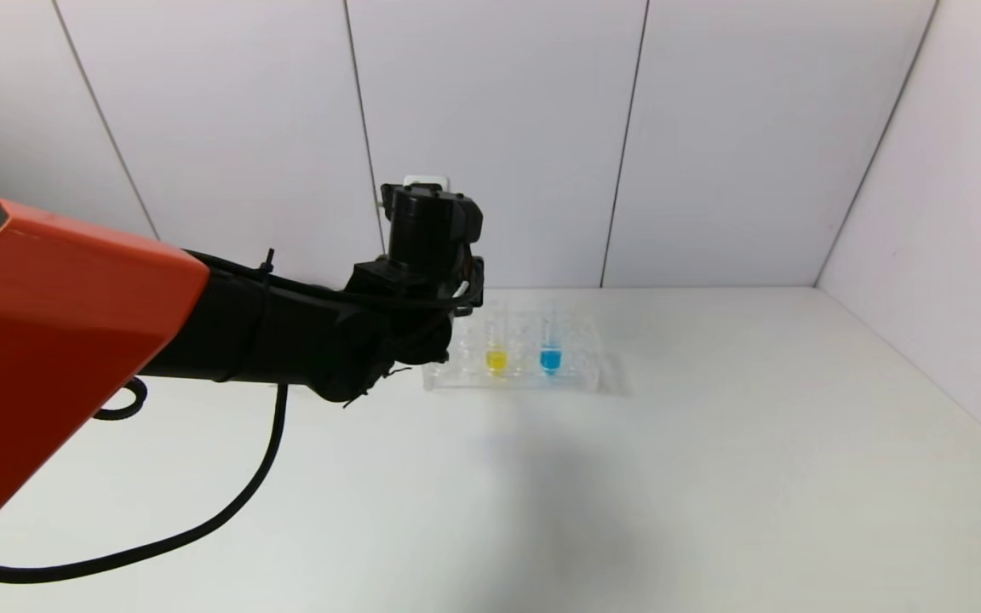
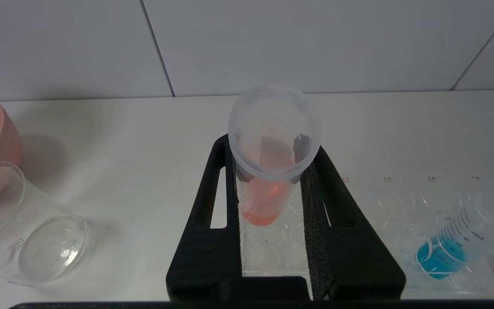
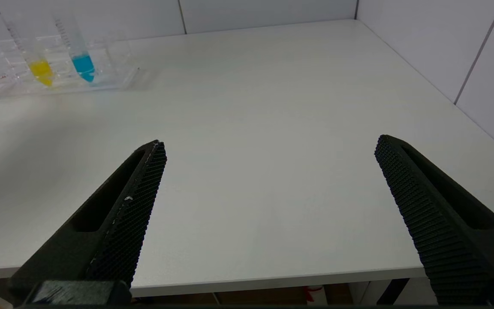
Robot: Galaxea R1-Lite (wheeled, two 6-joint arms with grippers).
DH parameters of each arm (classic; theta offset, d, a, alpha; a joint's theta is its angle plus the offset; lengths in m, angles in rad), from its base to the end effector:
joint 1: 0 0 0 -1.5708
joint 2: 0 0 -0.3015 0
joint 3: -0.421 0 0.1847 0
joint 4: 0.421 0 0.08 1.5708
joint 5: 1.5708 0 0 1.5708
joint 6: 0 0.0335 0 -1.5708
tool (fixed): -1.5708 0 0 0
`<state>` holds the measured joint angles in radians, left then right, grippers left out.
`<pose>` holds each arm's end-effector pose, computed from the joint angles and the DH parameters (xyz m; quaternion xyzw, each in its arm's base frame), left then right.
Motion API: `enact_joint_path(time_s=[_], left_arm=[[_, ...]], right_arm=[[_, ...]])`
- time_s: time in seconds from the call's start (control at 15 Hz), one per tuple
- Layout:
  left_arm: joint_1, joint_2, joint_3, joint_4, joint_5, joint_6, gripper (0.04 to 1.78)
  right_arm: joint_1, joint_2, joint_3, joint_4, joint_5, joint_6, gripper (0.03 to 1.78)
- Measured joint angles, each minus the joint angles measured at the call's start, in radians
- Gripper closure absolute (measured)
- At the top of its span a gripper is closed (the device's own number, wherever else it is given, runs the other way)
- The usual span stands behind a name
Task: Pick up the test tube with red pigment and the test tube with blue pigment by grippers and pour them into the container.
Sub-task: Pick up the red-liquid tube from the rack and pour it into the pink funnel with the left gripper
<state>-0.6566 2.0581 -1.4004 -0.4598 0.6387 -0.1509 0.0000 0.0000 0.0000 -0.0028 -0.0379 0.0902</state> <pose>0.3492 -0.2439 0.2021 -0.0156 0.0792 -0.0029 0.9967 -0.0195 -0.0013 0.0758 0.0451 -0.0023 -0.0189 0.9988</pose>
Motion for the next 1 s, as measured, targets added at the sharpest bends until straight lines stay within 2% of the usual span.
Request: enact_joint_path(time_s=[0.27, 0.4, 0.6, 1.0], left_arm=[[0.000, -0.029, 0.021, 0.011, -0.008, 0.004, 1.39], [0.004, -0.075, 0.065, 0.043, -0.054, 0.004, 1.39], [0.069, -0.197, 0.175, 0.128, -0.221, 0.016, 1.39], [0.433, -0.426, 0.342, 0.281, -0.712, 0.203, 1.39]], right_arm=[[0.000, 0.000, 0.000, 0.000, 0.000, 0.000, 0.04], [0.000, 0.000, 0.000, 0.000, 0.000, 0.000, 0.04], [0.000, 0.000, 0.000, 0.000, 0.000, 0.000, 0.04], [0.000, 0.000, 0.000, 0.000, 0.000, 0.000, 0.04]])
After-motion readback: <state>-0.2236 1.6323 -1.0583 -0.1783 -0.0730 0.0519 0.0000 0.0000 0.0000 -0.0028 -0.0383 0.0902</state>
